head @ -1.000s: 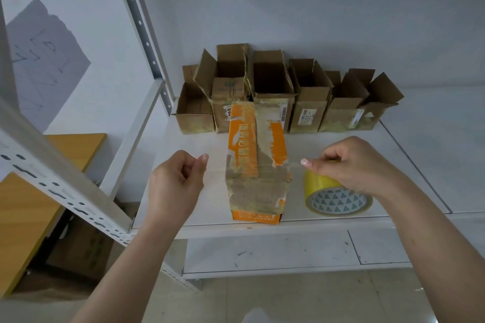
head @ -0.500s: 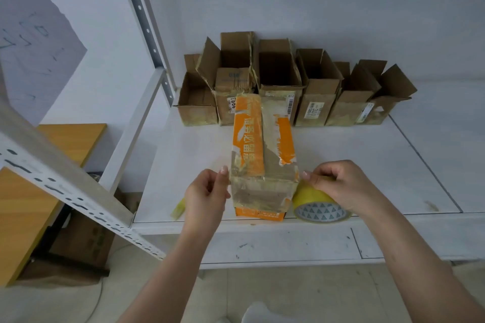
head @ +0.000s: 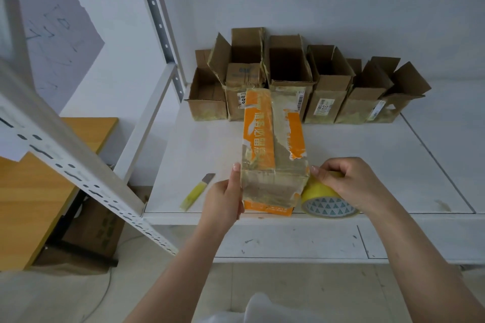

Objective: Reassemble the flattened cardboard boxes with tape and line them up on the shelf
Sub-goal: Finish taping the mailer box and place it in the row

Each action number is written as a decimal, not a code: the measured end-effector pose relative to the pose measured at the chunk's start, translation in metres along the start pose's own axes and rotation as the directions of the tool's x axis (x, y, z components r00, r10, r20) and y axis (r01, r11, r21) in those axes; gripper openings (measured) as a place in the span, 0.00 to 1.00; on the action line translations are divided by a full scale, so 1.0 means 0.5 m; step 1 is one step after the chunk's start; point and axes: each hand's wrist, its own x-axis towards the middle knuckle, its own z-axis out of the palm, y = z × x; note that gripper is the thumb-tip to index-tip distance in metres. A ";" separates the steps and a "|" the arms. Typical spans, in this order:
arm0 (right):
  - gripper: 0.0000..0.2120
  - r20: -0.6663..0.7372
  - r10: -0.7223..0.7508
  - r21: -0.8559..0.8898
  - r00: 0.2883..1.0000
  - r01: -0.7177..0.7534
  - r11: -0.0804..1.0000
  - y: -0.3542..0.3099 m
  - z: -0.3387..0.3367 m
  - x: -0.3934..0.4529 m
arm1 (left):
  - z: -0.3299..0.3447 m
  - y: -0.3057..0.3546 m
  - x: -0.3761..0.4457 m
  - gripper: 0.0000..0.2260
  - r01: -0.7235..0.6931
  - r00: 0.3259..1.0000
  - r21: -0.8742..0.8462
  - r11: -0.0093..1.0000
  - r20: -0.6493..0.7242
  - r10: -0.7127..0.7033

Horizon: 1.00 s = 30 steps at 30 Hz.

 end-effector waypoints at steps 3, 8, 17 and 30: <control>0.22 0.002 -0.001 0.009 1.000 0.001 1.000 -0.003 -0.003 -0.001 | 0.002 -0.010 0.006 0.31 0.023 0.999 0.026 0.999 0.036 -0.024; 0.25 0.003 -0.011 0.018 1.000 0.011 1.000 -0.005 -0.007 0.000 | -0.058 -0.052 0.048 0.21 -0.068 0.976 0.516 0.854 -0.141 0.164; 0.17 0.039 0.005 0.046 0.999 -0.006 0.999 -0.010 -0.012 -0.006 | -0.100 -0.102 0.104 0.12 0.076 0.971 0.821 0.565 -0.191 0.147; 0.08 0.174 0.069 0.206 0.982 -0.104 0.973 -0.004 -0.038 -0.004 | -0.105 0.263 0.000 0.07 -0.451 0.857 -0.015 0.892 0.271 0.438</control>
